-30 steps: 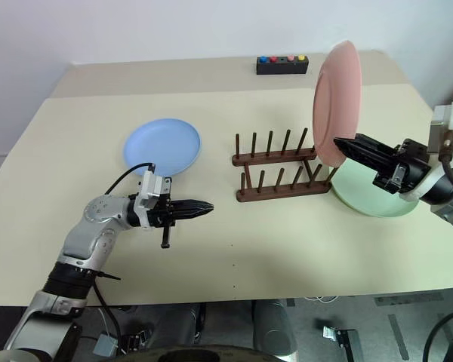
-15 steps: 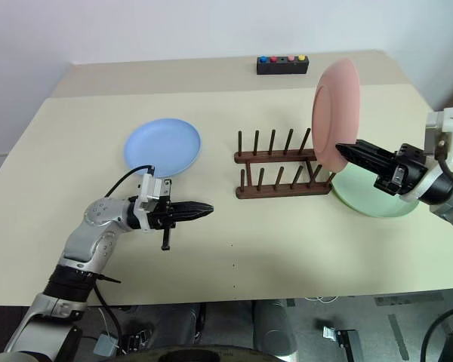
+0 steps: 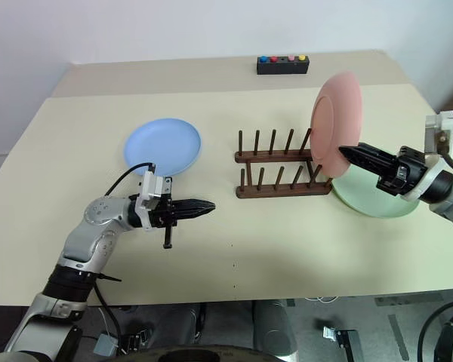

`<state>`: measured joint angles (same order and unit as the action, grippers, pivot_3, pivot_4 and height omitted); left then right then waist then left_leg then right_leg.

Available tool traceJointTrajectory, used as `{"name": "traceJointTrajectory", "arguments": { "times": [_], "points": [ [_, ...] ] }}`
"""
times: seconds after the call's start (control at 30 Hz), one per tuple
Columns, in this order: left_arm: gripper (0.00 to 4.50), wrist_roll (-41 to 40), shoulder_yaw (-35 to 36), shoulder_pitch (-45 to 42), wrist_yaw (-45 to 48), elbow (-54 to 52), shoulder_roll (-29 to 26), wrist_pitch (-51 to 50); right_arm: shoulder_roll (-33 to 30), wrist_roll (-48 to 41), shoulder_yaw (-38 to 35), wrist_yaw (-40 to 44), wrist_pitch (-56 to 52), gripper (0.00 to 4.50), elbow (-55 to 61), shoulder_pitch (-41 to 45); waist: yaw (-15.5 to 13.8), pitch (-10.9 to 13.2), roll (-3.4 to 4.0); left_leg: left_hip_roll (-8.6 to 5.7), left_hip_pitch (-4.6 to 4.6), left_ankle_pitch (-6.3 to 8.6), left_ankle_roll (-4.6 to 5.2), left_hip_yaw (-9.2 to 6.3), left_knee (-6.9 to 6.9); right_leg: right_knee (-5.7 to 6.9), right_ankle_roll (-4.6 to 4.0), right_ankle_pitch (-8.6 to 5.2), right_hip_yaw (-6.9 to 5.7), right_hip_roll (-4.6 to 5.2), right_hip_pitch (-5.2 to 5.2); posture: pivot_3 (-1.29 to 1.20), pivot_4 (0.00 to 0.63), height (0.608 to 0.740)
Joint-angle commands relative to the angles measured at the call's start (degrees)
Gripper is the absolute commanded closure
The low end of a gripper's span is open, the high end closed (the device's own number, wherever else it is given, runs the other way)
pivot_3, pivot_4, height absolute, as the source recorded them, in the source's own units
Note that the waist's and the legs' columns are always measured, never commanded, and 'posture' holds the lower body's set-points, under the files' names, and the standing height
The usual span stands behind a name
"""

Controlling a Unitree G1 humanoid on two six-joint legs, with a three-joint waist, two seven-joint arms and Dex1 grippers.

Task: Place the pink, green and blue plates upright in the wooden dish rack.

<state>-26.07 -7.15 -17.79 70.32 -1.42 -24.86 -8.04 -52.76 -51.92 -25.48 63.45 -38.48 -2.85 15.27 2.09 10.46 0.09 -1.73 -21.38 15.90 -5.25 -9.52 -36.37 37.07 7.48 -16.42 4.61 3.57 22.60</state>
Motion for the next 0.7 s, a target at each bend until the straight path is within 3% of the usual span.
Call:
{"name": "traceJointTrajectory", "arguments": {
  "times": [0.03,0.07,0.27,0.47,0.7],
  "points": [
    [4.5,-0.77,0.55,-0.81,-0.56,-2.42,-0.35,-0.41,0.2,0.28,-0.97,0.35,0.17,3.85,-0.35,1.23,0.01,0.0,0.0,0.0,0.0,0.0,0.0,0.0,0.0,0.0,0.0,0.0,0.0,0.0,0.0,0.0,0.15,0.74],
    [4.5,-0.79,0.57,-0.96,-0.68,-2.49,-0.33,-0.57,0.15,0.17,-1.04,0.39,-0.05,3.55,-0.44,1.29,0.01,0.0,0.0,0.0,0.0,0.0,0.0,0.0,0.0,0.01,0.0,0.0,0.0,0.0,0.0,0.0,0.15,0.74],
    [4.5,-0.81,0.5,-1.39,-1.08,-2.78,-0.29,-1.18,0.3,0.76,-1.79,-0.25,0.61,0.59,-0.22,1.2,0.03,0.0,0.0,0.0,0.0,0.0,0.0,0.0,0.0,0.0,0.0,0.0,0.0,0.0,0.0,0.0,0.15,0.74],
    [4.5,-0.81,0.55,-1.69,-1.27,-2.84,-0.08,-1.65,-0.21,1.8,-3.13,-0.63,1.87,0.59,0.37,0.73,0.12,0.0,0.0,0.0,0.0,0.0,0.0,0.0,0.0,0.0,0.0,0.0,0.0,0.0,0.0,0.0,0.15,0.74],
    [4.5,-0.95,0.76,-1.4,-1.88,-3.41,-0.29,-1.66,-4.05,6.21,-9.58,0.02,6.13,0.59,1.7,-3.86,-0.23,0.0,0.0,-0.01,-0.01,0.0,0.0,0.0,0.01,0.0,0.0,0.0,0.0,0.0,0.0,0.0,0.15,0.74]
  ]
}}
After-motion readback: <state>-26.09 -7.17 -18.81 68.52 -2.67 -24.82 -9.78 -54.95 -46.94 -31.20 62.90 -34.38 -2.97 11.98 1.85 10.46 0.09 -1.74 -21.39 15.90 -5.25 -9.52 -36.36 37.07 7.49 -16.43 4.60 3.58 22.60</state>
